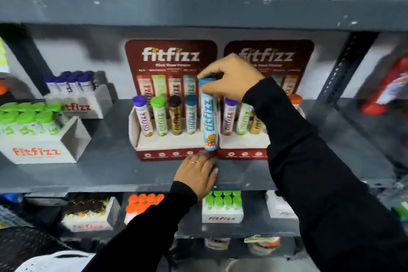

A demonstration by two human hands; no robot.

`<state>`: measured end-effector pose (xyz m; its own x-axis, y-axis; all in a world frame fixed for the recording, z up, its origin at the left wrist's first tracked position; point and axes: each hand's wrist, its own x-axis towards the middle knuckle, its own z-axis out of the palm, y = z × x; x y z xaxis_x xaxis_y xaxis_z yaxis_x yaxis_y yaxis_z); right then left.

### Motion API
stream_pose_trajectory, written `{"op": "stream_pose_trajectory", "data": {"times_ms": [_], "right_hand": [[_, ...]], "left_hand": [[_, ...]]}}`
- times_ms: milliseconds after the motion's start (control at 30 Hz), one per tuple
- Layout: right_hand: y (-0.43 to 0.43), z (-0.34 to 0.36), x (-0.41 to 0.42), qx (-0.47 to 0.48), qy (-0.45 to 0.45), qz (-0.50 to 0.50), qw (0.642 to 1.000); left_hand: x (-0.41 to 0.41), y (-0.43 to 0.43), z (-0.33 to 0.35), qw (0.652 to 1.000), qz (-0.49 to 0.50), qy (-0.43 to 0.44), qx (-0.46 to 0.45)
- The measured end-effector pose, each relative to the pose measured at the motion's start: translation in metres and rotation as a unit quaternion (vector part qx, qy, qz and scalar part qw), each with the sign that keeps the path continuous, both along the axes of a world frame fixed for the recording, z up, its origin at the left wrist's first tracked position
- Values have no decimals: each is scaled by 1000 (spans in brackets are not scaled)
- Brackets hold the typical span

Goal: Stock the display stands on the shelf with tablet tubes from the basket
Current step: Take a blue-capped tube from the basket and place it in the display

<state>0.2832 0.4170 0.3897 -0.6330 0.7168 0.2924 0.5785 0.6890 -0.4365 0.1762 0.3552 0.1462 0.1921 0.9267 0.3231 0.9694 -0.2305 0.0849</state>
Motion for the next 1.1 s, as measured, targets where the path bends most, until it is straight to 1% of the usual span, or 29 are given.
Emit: {"op": "stream_pose_trajectory", "data": {"times_ms": [67,133,200,267,300,333,400,467,533,667,767,1100], "right_hand": [[9,2,29,6,15,-39,999],[20,3,56,2,19,-78,997],[33,2,78,-13,12,-116,993],[48,-5,96,-30,2,-145,989],[56,-9,102,-38,-6,-160,986],[62,-15,106,-40,-19,-178,983],[73,-27,112,-38,-45,-218,974],[81,-37,114,-43,-44,-243,968],[84,-46,113,-46,-38,-257,965],[87,-60,113,-42,-23,-274,960],[89,-65,115,-38,-6,-279,960],[89,-61,115,-28,-33,-253,967]], "left_hand": [[21,8,-5,998,-51,21,-35],[33,18,-14,992,-112,36,-41],[46,27,-13,985,-148,59,-66],[58,37,-11,971,-152,135,-124],[61,41,-14,965,-146,162,-143],[61,45,-18,963,-140,167,-157],[60,49,-21,964,-148,156,-157],[54,52,-27,969,-143,142,-147],[50,52,-34,972,-139,141,-126],[51,50,-30,976,-168,126,-59],[50,48,-29,979,-165,111,-36],[53,45,-22,979,-157,108,-78]]}}
